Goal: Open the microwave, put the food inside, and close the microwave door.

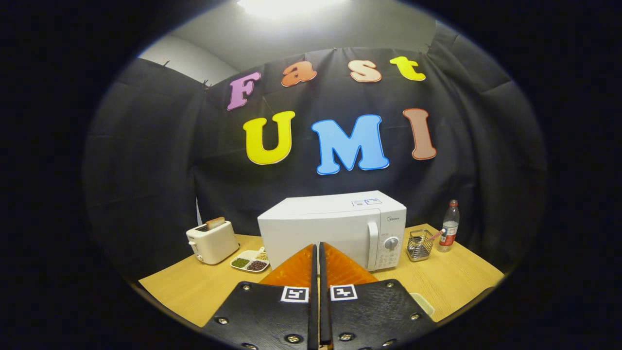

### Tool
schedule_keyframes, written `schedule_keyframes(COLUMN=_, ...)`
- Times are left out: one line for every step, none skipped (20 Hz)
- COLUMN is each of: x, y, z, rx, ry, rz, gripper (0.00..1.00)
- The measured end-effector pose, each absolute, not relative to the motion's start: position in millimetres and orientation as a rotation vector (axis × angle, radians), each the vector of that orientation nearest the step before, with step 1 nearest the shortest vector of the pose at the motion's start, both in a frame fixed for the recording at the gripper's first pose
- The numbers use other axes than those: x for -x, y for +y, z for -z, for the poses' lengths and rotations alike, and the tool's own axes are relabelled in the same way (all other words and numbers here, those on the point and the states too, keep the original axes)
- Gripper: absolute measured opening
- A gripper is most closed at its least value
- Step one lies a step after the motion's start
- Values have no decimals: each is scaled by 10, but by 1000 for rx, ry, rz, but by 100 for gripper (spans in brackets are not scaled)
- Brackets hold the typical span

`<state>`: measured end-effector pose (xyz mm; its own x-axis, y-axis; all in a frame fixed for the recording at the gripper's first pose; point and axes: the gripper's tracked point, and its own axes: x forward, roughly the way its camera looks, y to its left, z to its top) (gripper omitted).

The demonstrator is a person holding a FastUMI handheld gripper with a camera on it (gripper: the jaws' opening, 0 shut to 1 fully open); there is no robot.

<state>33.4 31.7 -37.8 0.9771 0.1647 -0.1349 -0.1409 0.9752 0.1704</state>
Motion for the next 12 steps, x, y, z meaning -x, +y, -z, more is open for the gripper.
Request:
schedule_keyframes(x=-263, y=334, z=342, rx=-153, ry=128, rz=-147, gripper=2)
schedule_keyframes(x=-206, y=322, z=297, rx=-144, ry=104, rz=-126, gripper=2)
schedule_keyframes(x=-156, y=314, z=242, rx=-132, ry=73, rz=-109, gripper=2)
schedule_keyframes(x=-111, y=324, z=177, rx=-111, ry=55, rz=-95, gripper=2)
schedule_keyframes(x=-60, y=377, z=147, rx=-88, ry=41, rz=-103, gripper=2)
schedule_keyframes(x=11, y=429, z=80, rx=-66, ry=23, rz=-109, gripper=2)
schedule_keyframes(x=81, y=468, z=36, rx=-56, ry=4, rz=-131, gripper=2)
schedule_keyframes(x=143, y=488, z=-16, rx=-55, ry=-17, rz=-140, gripper=2)
schedule_keyframes(x=168, y=452, z=-20, rx=-55, ry=-27, rz=-136, gripper=1)
schedule_keyframes(x=189, y=395, z=13, rx=-47, ry=-22, rz=-123, gripper=1)
schedule_keyframes(x=201, y=341, z=37, rx=-46, ry=-15, rz=-114, gripper=1)
schedule_keyframes(x=220, y=297, z=39, rx=-44, ry=-10, rz=-107, gripper=1)
